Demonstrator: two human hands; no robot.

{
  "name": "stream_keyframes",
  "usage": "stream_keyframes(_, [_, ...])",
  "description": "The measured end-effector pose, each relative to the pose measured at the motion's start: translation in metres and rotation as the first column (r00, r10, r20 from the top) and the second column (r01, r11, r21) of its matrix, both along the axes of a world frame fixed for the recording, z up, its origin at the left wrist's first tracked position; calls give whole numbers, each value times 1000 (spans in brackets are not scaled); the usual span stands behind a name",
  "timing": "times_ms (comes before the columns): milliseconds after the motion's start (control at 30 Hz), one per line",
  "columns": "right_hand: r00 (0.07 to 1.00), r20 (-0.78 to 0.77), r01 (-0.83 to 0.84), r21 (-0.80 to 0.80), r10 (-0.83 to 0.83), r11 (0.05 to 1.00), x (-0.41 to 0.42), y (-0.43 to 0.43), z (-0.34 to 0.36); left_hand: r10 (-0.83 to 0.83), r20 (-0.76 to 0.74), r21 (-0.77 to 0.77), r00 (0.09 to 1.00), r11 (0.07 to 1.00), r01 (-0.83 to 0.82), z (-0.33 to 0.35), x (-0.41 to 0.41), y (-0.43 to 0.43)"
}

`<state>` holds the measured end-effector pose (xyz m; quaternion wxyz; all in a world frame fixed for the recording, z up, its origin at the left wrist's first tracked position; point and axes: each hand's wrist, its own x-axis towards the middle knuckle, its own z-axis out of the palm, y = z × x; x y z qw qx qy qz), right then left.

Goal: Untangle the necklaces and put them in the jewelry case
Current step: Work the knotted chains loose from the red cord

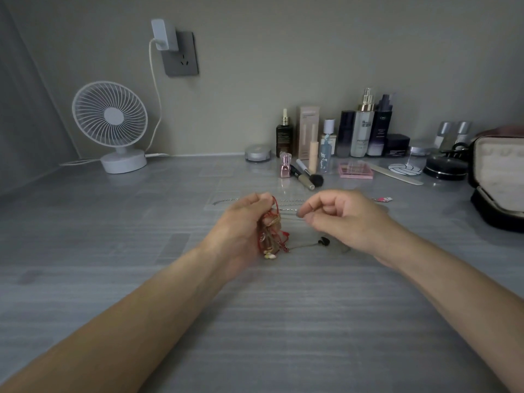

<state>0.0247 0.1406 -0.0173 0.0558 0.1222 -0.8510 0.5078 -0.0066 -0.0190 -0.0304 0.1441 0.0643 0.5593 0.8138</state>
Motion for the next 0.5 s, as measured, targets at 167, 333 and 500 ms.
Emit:
stream_keyframes(167, [997, -71, -3, -35, 0, 999, 0, 0, 1, -8, -6, -83, 1000, 997, 8, -1, -1, -2])
stream_keyframes(333, [994, -101, 44, -75, -51, 996, 0, 2, 4, -66, -47, -118, 997, 991, 60, 1, 2, -3])
stream_keyframes(500, [981, -130, 118, -208, -147, 971, 1, 9, 11, -173, -82, -145, 982, 976, 160, 3, 3, -9])
